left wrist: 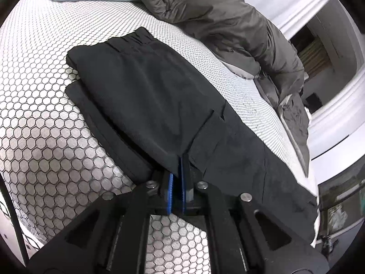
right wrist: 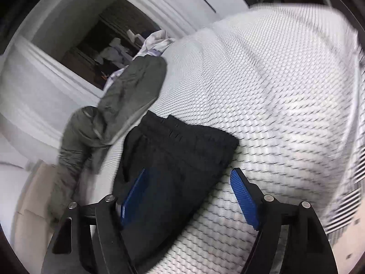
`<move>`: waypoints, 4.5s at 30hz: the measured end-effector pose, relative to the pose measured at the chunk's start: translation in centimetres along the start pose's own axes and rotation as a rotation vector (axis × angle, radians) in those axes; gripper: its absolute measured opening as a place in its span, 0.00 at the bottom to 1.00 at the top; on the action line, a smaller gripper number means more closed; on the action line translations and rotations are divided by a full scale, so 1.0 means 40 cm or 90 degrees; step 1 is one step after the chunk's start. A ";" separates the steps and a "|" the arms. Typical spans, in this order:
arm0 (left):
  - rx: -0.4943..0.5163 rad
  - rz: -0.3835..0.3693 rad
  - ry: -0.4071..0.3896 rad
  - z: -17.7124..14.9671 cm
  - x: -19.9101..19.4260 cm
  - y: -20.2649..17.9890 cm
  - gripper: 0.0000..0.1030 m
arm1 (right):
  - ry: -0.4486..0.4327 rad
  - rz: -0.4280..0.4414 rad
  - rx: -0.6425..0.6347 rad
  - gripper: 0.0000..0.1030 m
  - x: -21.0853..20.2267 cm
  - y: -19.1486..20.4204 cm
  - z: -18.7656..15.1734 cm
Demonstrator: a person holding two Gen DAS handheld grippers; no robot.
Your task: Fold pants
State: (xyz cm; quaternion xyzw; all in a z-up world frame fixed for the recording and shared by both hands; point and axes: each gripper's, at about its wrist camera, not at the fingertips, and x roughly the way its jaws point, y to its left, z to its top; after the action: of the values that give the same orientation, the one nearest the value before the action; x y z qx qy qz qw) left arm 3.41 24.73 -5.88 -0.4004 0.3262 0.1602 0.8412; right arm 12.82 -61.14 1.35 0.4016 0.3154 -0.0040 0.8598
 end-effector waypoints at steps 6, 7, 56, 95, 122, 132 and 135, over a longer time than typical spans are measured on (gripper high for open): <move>-0.040 -0.016 -0.033 0.036 -0.031 0.042 0.04 | 0.044 0.000 0.078 0.61 0.071 -0.046 0.016; -0.041 -0.007 -0.040 0.043 -0.033 0.047 0.04 | 0.042 0.002 0.075 0.61 0.067 -0.041 0.016; 0.183 -0.073 -0.053 -0.102 -0.072 -0.327 0.97 | 0.081 -0.100 -0.043 0.24 -0.001 -0.052 0.001; 0.670 -0.152 0.222 -0.610 0.131 -0.784 0.99 | 0.125 -0.271 -0.483 0.20 0.409 0.286 0.211; 0.607 -0.092 0.193 -0.486 0.125 -0.676 0.98 | 0.027 -0.292 -0.693 0.84 0.237 0.217 -0.179; 0.566 -0.134 0.096 -0.422 0.011 -0.683 0.98 | -0.053 -0.214 -0.591 0.85 0.125 0.211 -0.084; 0.564 -0.141 0.054 -0.403 0.009 -0.727 0.98 | -0.038 -0.160 -0.625 0.88 0.119 0.281 -0.127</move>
State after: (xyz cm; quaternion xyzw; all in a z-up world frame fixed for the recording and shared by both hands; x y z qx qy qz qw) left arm 12.35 -6.07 2.91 -0.0404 0.3524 -0.1022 0.9294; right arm 16.83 -48.84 4.02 -0.0917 0.3013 0.0295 0.9487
